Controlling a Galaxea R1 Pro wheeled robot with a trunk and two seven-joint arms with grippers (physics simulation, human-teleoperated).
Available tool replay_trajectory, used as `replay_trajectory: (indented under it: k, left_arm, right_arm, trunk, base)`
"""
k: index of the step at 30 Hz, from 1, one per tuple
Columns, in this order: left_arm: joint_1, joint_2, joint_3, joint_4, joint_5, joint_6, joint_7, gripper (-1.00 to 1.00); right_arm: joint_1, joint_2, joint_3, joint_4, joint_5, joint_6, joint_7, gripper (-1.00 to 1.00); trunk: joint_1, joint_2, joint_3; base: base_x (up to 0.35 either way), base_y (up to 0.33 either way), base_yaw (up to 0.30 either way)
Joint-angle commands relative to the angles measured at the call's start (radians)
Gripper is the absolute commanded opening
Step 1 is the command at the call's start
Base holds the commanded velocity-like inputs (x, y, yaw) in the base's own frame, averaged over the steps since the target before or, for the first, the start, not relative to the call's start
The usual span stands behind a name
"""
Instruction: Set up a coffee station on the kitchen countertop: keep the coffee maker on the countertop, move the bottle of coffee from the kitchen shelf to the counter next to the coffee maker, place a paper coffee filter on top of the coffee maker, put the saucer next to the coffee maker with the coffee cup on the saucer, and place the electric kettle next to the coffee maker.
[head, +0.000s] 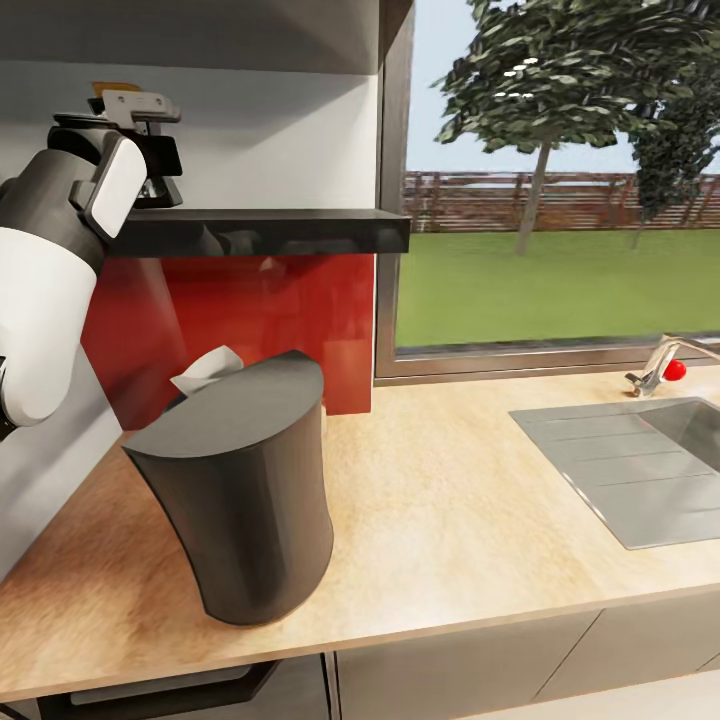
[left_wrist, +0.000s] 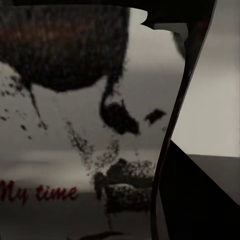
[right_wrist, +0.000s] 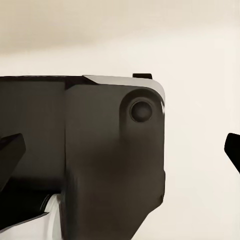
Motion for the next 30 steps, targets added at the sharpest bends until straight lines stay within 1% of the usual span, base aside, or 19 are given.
replay_trajectory:
  k: [1, 13, 24, 30]
  left_arm:
    - [-0.001, 0.002, -0.008, -0.001, 0.008, 0.005, 0.006, -1.0]
    - [-0.001, 0.0, -0.008, -0.012, 0.009, 0.011, 0.004, -1.0]
    - [-0.001, 0.0, -0.01, -0.014, 0.008, 0.013, 0.004, -1.0]
    - [-0.001, -0.001, -0.01, -0.012, 0.009, 0.014, 0.004, -1.0]
  right_arm:
    - [-0.001, 0.0, 0.0, 0.0, 0.001, -0.003, -0.001, 1.0]
    - [-0.001, 0.0, -0.002, 0.0, 0.001, -0.003, -0.001, 1.0]
    - [-0.001, 0.0, -0.003, 0.0, 0.001, -0.002, -0.001, 1.0]
    - [-0.001, 0.0, -0.002, 0.0, 0.001, -0.002, -0.001, 1.0]
  trunk:
    - [0.001, -0.002, -0.002]
    - [0.001, -0.002, -0.002]
    - [0.001, -0.002, -0.002]
    - [0.001, -0.002, -0.002]
  base:
    - [0.0, 0.0, 0.0]
    - [-0.009, 0.0, 0.0]
    - [-0.304, -0.002, 0.0]
    - [-0.336, -0.087, 0.0]
